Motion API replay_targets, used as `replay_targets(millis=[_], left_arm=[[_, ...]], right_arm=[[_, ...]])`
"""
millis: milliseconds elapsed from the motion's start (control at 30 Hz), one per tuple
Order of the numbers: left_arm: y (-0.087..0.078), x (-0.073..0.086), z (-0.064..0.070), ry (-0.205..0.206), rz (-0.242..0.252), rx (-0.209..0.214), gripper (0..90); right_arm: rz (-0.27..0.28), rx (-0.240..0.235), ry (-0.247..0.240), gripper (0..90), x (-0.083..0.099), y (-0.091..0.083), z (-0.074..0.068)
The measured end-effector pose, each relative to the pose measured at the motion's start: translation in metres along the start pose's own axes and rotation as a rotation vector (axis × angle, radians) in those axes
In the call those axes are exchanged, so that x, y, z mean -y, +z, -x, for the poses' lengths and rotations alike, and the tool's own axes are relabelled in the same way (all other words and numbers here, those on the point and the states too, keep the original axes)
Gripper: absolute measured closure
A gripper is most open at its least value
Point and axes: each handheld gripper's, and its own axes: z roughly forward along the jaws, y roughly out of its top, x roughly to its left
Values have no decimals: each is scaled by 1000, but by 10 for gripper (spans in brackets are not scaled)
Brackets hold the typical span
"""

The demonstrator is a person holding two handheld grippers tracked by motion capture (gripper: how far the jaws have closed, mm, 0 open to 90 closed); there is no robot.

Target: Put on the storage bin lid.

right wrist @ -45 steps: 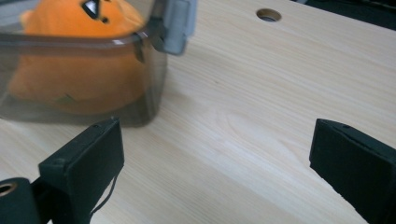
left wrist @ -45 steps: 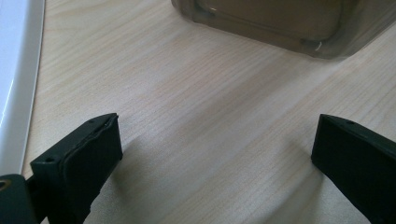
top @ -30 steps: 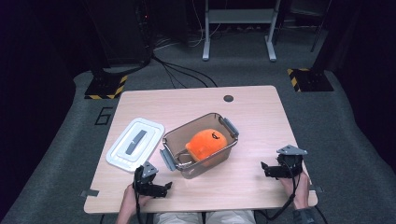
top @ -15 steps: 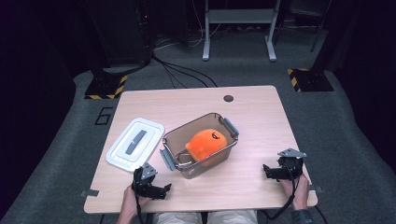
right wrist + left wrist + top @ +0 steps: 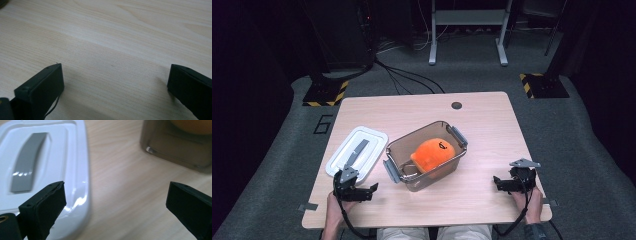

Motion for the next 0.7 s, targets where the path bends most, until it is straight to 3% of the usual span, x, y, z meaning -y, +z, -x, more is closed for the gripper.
replay_targets(millis=[233,700], left_arm=[[6,-11,-32,-48,0,-29,19],[26,-46,-84,-71,13,-76,25]], right_arm=[[-2,-4,3,0,0,0,1],[1,-1,3,1,0,0,0]])
